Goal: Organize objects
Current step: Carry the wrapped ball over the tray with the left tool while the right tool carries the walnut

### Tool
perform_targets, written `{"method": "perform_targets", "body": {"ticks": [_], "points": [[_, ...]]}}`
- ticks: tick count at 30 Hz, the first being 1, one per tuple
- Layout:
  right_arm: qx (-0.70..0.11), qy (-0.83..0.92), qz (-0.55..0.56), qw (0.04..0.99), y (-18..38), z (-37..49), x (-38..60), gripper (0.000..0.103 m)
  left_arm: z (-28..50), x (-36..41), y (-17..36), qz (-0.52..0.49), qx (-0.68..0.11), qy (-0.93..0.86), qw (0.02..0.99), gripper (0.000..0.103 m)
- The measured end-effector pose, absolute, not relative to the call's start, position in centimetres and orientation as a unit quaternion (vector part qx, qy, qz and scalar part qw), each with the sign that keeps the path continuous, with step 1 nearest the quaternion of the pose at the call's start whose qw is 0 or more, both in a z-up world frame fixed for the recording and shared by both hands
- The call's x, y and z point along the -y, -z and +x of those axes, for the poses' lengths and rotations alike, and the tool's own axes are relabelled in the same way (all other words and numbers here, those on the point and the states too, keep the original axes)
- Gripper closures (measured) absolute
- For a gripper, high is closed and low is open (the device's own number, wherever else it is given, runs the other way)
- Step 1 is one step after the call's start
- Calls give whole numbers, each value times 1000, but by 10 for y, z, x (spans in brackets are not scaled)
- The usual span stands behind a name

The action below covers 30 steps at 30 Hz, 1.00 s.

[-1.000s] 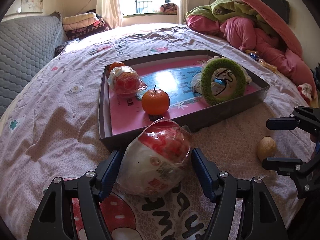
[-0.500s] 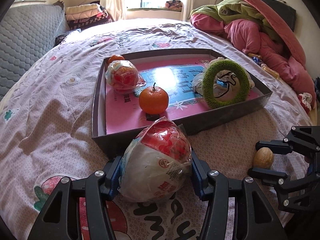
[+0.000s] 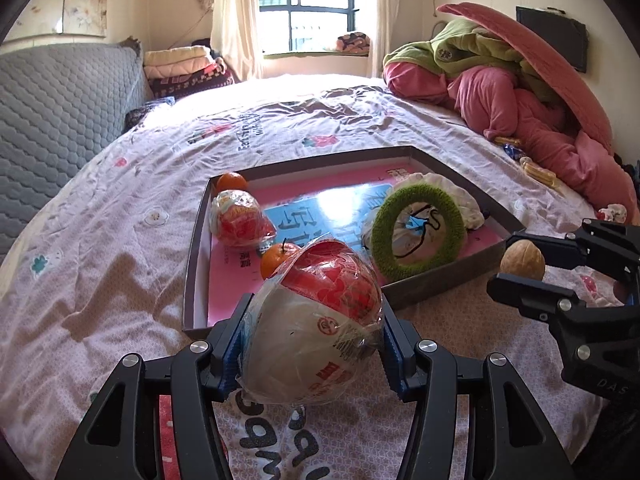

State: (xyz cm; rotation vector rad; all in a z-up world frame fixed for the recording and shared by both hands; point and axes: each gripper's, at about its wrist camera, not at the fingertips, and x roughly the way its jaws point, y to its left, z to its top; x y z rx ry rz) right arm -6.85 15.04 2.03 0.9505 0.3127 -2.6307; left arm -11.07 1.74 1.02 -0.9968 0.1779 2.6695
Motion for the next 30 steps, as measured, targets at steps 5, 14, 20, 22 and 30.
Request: {"method": "perform_targets", "body": {"ticks": [5,14,20,22,30], "points": [[-80,936,311,142,-38,-78,-162,68,-113,-25,-22,-326,-63,-935,127,45],[-66,953,276,108,-61,-87,-173,68,-121,-32,-44,-290,-45,-951,102,45],[-36,959,266,94,-70,-96,-181,68,-132,-33,-50,-287,-18,-954,89,45],[-33,960,262,88,-73,-97,-183,68,-134,-34,-52,-282,-18,-956,82,45],[-30,963,255,88,-78,-101,-179,68,-144,-37,-52,-284,0,-956,71,45]]}}
